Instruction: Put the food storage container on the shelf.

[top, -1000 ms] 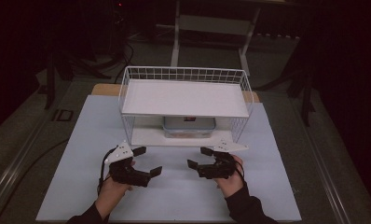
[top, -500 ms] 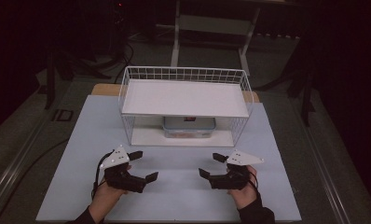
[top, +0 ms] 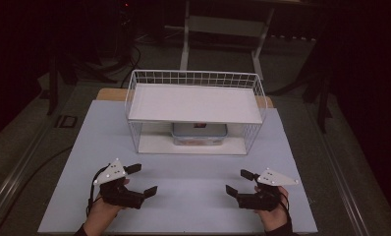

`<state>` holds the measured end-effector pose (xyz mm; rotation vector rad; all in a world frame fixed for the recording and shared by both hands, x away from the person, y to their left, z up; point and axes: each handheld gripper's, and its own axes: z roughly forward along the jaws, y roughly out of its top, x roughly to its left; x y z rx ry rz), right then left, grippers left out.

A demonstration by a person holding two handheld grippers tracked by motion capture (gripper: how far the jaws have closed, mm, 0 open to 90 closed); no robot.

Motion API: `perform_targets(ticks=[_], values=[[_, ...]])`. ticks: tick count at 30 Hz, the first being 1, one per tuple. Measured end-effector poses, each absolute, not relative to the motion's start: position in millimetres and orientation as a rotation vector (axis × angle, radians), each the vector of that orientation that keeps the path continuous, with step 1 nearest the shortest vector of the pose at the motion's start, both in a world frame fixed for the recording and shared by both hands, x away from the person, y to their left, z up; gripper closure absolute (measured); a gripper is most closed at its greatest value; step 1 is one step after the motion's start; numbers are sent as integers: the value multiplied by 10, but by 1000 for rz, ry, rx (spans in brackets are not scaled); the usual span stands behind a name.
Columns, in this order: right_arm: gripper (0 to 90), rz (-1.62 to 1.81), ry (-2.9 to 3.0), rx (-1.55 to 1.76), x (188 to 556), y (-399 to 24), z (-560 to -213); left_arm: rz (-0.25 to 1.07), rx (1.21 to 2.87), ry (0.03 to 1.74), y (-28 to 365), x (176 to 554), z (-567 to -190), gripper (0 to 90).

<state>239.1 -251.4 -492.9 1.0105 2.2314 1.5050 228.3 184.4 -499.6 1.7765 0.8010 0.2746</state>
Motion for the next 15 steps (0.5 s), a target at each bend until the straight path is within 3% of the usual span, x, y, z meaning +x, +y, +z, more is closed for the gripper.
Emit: perform_targets(ticks=[15], values=[[175,1496,2206,1093,2410,-2694,-4979,286,1769,836,1854,2338,-5080,14]])
